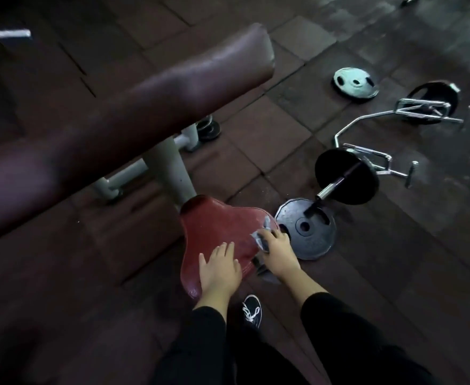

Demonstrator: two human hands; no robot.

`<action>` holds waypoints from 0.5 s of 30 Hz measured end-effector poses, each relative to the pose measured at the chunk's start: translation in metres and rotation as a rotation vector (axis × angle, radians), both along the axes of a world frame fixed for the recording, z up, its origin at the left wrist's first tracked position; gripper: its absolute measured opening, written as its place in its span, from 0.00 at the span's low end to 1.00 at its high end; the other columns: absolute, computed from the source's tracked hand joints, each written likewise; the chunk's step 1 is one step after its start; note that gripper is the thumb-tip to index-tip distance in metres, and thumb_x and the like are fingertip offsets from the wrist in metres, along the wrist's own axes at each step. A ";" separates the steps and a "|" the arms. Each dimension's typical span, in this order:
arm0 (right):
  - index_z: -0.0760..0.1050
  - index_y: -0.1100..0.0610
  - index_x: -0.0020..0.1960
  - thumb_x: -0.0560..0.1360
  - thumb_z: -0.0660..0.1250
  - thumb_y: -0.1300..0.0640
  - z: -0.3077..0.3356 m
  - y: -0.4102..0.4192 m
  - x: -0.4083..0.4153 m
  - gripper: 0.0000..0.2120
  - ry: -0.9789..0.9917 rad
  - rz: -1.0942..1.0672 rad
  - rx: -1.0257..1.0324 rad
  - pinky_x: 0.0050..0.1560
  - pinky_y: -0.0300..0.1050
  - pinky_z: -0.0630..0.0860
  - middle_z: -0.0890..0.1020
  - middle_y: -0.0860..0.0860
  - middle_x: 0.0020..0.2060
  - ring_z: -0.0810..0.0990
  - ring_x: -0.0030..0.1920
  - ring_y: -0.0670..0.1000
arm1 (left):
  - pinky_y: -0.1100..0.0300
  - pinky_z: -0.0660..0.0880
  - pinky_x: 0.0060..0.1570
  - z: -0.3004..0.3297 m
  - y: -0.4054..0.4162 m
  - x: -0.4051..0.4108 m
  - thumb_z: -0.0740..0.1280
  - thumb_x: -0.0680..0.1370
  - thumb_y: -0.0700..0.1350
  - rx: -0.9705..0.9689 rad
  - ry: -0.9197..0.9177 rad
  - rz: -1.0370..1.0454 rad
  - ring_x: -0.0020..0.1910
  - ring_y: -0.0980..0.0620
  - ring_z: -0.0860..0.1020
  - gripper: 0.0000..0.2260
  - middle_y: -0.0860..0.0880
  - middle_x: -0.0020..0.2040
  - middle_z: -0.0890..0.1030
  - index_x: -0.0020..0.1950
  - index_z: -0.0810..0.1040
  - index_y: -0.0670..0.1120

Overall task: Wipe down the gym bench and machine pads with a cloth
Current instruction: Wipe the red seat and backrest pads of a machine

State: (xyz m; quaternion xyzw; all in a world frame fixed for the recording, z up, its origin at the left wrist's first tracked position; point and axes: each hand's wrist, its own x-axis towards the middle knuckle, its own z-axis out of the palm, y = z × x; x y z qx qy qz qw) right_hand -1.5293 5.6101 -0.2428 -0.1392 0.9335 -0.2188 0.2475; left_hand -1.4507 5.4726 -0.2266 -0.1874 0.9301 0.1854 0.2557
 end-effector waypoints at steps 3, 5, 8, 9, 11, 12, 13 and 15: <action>0.67 0.54 0.70 0.75 0.67 0.61 -0.029 -0.015 -0.029 0.25 -0.014 0.054 0.000 0.64 0.54 0.67 0.70 0.57 0.66 0.64 0.66 0.61 | 0.45 0.49 0.74 -0.024 -0.006 -0.019 0.53 0.82 0.50 -0.004 -0.052 0.019 0.76 0.55 0.56 0.24 0.53 0.78 0.58 0.78 0.56 0.52; 0.64 0.54 0.74 0.76 0.67 0.58 -0.051 -0.024 -0.048 0.28 -0.015 0.082 -0.004 0.69 0.54 0.61 0.65 0.59 0.72 0.61 0.71 0.62 | 0.45 0.49 0.74 -0.038 -0.009 -0.034 0.54 0.82 0.50 0.006 -0.063 0.026 0.76 0.54 0.57 0.24 0.53 0.78 0.58 0.78 0.56 0.52; 0.51 0.50 0.78 0.74 0.69 0.58 -0.076 -0.028 -0.066 0.39 -0.114 0.081 -0.038 0.74 0.52 0.48 0.48 0.60 0.77 0.46 0.77 0.61 | 0.45 0.51 0.74 -0.061 -0.014 -0.055 0.55 0.82 0.50 0.039 -0.078 0.019 0.75 0.53 0.59 0.24 0.53 0.78 0.58 0.78 0.56 0.51; 0.49 0.50 0.78 0.73 0.69 0.59 -0.082 -0.027 -0.069 0.40 -0.150 0.059 -0.061 0.74 0.51 0.47 0.47 0.59 0.78 0.44 0.77 0.60 | 0.45 0.52 0.74 -0.068 -0.015 -0.061 0.55 0.82 0.50 0.053 -0.085 0.014 0.75 0.52 0.60 0.24 0.53 0.78 0.58 0.78 0.56 0.51; 0.50 0.55 0.78 0.73 0.68 0.61 -0.091 -0.021 -0.071 0.40 -0.179 0.004 -0.113 0.73 0.45 0.47 0.50 0.58 0.78 0.46 0.78 0.57 | 0.46 0.54 0.74 -0.080 -0.017 -0.070 0.56 0.82 0.50 0.088 -0.110 -0.004 0.74 0.50 0.62 0.24 0.53 0.78 0.59 0.78 0.56 0.50; 0.53 0.59 0.77 0.72 0.68 0.62 -0.095 -0.016 -0.069 0.38 -0.165 -0.037 -0.132 0.73 0.43 0.49 0.54 0.58 0.77 0.49 0.77 0.56 | 0.46 0.56 0.73 -0.085 -0.016 -0.073 0.56 0.82 0.50 0.102 -0.127 -0.018 0.73 0.49 0.64 0.24 0.52 0.77 0.60 0.78 0.57 0.50; 0.56 0.63 0.76 0.71 0.68 0.65 -0.099 -0.009 -0.067 0.36 -0.144 -0.093 -0.147 0.72 0.42 0.50 0.58 0.60 0.75 0.53 0.76 0.57 | 0.46 0.58 0.72 -0.090 -0.014 -0.074 0.57 0.82 0.50 0.116 -0.145 -0.033 0.72 0.48 0.66 0.24 0.52 0.77 0.61 0.78 0.57 0.50; 0.64 0.66 0.70 0.68 0.68 0.69 -0.103 0.004 -0.061 0.31 -0.090 -0.209 -0.142 0.70 0.41 0.55 0.66 0.61 0.70 0.61 0.72 0.61 | 0.48 0.63 0.68 -0.095 -0.010 -0.078 0.58 0.81 0.50 0.125 -0.155 -0.064 0.69 0.47 0.69 0.23 0.51 0.74 0.65 0.76 0.59 0.50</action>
